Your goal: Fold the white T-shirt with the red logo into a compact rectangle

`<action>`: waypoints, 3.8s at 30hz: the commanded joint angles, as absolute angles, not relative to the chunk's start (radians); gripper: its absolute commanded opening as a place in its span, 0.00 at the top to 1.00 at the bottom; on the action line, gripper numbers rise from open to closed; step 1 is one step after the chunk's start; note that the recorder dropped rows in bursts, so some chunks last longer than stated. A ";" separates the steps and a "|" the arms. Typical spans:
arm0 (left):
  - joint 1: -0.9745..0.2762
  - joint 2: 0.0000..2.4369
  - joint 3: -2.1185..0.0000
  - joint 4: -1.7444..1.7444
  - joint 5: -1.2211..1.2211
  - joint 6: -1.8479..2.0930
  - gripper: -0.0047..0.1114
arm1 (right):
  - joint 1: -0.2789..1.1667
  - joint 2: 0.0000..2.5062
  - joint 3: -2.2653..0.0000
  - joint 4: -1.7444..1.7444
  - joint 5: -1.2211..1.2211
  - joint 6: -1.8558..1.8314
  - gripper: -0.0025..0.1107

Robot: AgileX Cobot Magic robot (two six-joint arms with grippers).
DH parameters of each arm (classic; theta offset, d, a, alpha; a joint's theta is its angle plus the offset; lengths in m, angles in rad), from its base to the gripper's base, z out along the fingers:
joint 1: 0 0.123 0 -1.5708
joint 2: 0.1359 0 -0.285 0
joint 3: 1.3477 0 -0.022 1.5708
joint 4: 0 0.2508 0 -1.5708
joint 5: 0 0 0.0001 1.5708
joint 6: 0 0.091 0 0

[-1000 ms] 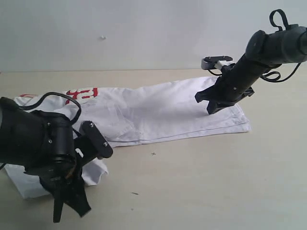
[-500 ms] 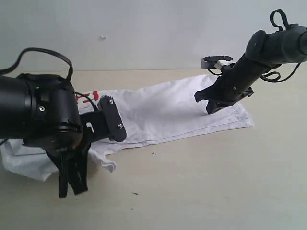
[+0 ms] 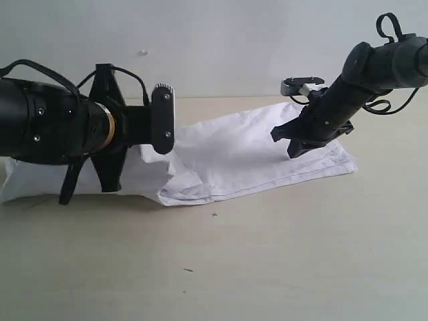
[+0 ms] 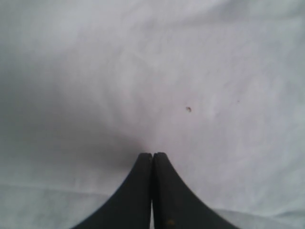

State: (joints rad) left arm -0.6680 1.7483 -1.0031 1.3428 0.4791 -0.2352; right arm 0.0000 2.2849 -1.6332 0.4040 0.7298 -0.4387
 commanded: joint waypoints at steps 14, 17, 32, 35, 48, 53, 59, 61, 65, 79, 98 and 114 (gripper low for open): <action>-0.517 1.927 -1.239 1.696 0.481 -0.796 0.43 | -0.005 2.283 -1.635 0.409 0.710 -0.451 0.98; -0.519 1.923 -1.244 1.592 0.541 -0.897 0.49 | -0.005 2.283 -1.635 0.409 0.711 -0.451 0.98; -0.449 1.780 -1.183 -0.049 0.482 0.069 0.96 | -0.005 2.280 -1.670 0.437 0.773 -0.451 0.98; -0.428 1.835 -1.171 -0.059 0.506 0.074 0.96 | -0.005 2.280 -1.670 0.437 0.774 -0.451 0.98; -0.348 2.024 -1.243 -0.064 0.301 0.049 0.96 | -0.005 2.280 -1.670 0.437 0.763 -0.467 0.98; -0.348 2.053 -1.316 -0.064 0.285 0.049 0.96 | -0.005 2.280 -1.670 0.437 0.759 -0.469 0.98; -0.348 2.057 -1.379 -0.064 0.267 0.047 0.96 | -0.005 2.280 -1.670 0.437 0.757 -0.469 0.98; -0.348 2.060 -1.389 -0.059 0.267 0.047 0.96 | -0.005 2.280 -1.670 0.437 0.759 -0.469 0.98; -0.348 2.049 -1.396 -0.057 0.269 0.049 0.96 | -0.005 2.280 -1.670 0.437 0.761 -0.469 0.98; -0.472 2.079 -1.295 -0.059 0.183 0.209 0.96 | -0.005 2.280 -1.670 0.437 0.813 -0.469 0.98; -0.436 2.040 -1.295 -0.060 0.094 0.150 0.96 | -0.005 2.280 -1.670 0.437 0.795 -0.469 0.98; -0.310 2.144 -1.295 -0.064 0.128 0.134 0.96 | -0.005 2.280 -1.670 0.434 0.784 -0.469 0.98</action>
State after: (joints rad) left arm -0.3131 2.1542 -1.2950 -0.0559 0.1104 0.1420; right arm 0.0000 2.2849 -1.6643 0.4332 0.7925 -0.4601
